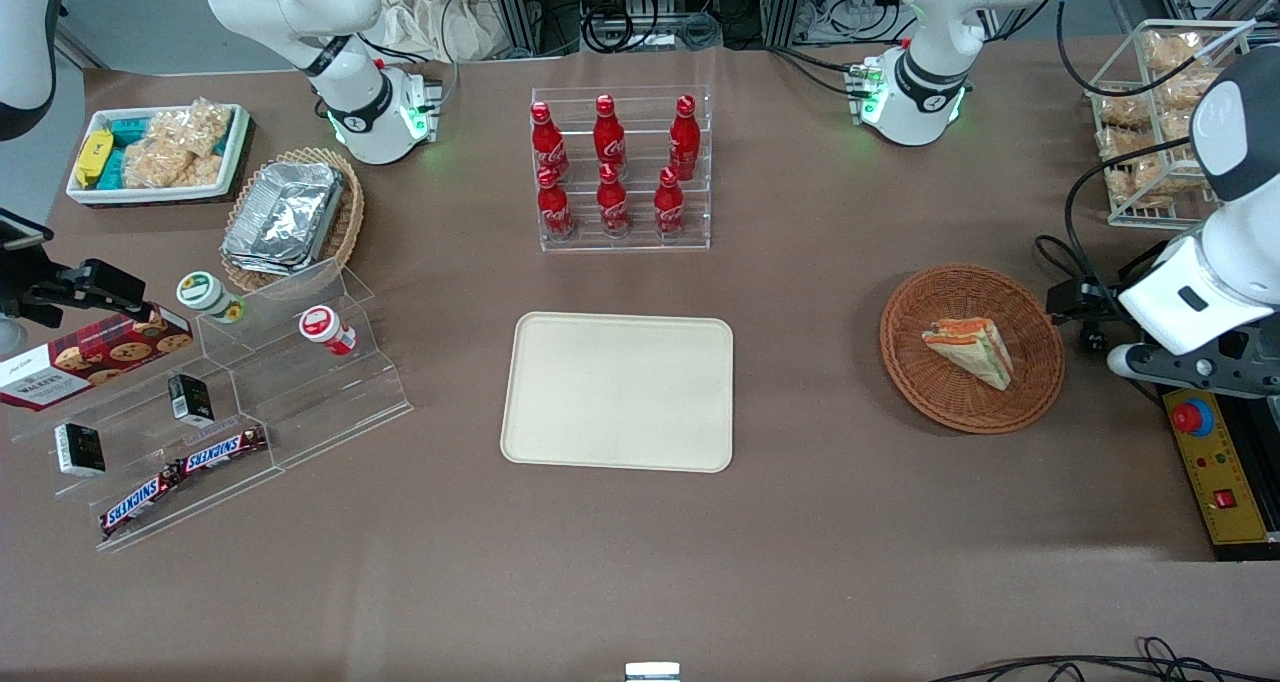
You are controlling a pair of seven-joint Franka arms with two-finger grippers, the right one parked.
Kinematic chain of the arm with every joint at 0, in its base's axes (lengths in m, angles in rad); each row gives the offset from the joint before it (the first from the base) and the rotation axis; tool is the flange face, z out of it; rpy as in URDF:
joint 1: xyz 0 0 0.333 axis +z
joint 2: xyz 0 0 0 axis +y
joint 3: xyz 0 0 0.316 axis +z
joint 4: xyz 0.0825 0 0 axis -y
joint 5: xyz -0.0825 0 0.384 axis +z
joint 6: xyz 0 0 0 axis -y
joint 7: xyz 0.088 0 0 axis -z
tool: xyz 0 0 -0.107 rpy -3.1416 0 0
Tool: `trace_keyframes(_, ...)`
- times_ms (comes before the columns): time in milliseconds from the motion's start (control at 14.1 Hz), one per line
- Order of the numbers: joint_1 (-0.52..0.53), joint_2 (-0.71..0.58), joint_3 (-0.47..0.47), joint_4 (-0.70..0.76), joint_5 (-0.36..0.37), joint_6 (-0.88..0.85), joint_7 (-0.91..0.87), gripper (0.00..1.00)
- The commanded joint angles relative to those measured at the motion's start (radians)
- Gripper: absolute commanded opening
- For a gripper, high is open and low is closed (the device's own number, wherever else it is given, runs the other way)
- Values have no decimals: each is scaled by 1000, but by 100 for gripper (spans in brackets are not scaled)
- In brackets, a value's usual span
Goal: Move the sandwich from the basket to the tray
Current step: 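Move the left gripper down over the sandwich in the wicker basket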
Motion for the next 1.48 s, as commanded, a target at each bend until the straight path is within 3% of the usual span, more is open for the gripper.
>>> trace_keyframes(0, -8, 8, -6, 32, 14, -43, -8, 100)
trace_keyframes(283, -14, 6, -13, 15, -7, -76, -100, 100)
trace_keyframes(424, -14, -23, -19, -48, -43, -70, -274, 100)
trace_keyframes(566, -51, -40, -19, -101, -26, -58, -489, 100)
trace_keyframes(707, -55, -48, -19, -175, -24, 12, -675, 100)
trace_keyframes(1061, -52, -48, -16, -444, -12, 399, -1002, 100)
trace_keyframes(1273, -52, 55, -15, -436, 5, 408, -1244, 100)
trace_keyframes(1414, -48, 93, -12, -438, 35, 410, -1285, 100)
